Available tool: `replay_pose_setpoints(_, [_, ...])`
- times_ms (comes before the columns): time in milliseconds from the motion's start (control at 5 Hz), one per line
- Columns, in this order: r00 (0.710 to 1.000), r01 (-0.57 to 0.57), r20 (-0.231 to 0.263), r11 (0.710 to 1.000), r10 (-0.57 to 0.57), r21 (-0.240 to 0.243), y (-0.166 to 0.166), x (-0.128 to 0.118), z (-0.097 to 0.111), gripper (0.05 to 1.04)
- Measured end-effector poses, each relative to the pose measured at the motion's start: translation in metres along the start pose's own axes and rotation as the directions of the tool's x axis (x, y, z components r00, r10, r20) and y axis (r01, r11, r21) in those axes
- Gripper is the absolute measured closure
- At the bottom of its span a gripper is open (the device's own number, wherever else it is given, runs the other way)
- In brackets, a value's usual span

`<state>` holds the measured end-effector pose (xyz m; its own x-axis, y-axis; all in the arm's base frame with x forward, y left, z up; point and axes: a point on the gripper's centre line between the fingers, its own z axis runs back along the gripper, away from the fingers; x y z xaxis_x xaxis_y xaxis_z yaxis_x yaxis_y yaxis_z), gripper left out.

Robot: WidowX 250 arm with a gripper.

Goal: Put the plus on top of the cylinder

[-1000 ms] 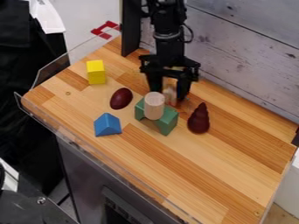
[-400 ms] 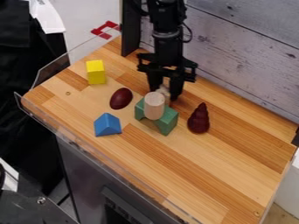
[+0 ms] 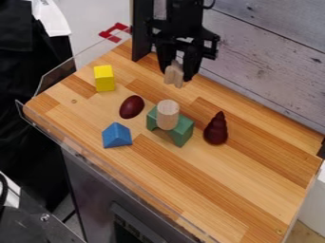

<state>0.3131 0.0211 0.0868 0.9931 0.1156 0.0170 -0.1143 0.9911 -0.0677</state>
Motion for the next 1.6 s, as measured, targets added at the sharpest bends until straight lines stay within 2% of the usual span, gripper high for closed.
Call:
replay_pose_setpoints(200, [1.000,-0.004,-0.020,1.000,0.004,-0.021,-0.004,-0.015,0.016,0.610])
replay_pose_setpoints(400, [0.997,-0.018,-0.071,0.999,0.016,-0.029,-0.002,-0.043,0.017,0.610])
replay_pose_setpoints(800, [0.991,-0.041,-0.126,0.998,0.036,-0.041,0.001,-0.055,0.001,0.610])
replay_pose_setpoints(1000, [0.990,-0.035,-0.141,0.998,0.027,-0.050,-0.002,-0.055,-0.004,0.610])
replay_pose_setpoints(1600, [0.993,-0.025,-0.116,0.994,0.012,-0.110,-0.010,-0.038,-0.015,0.610])
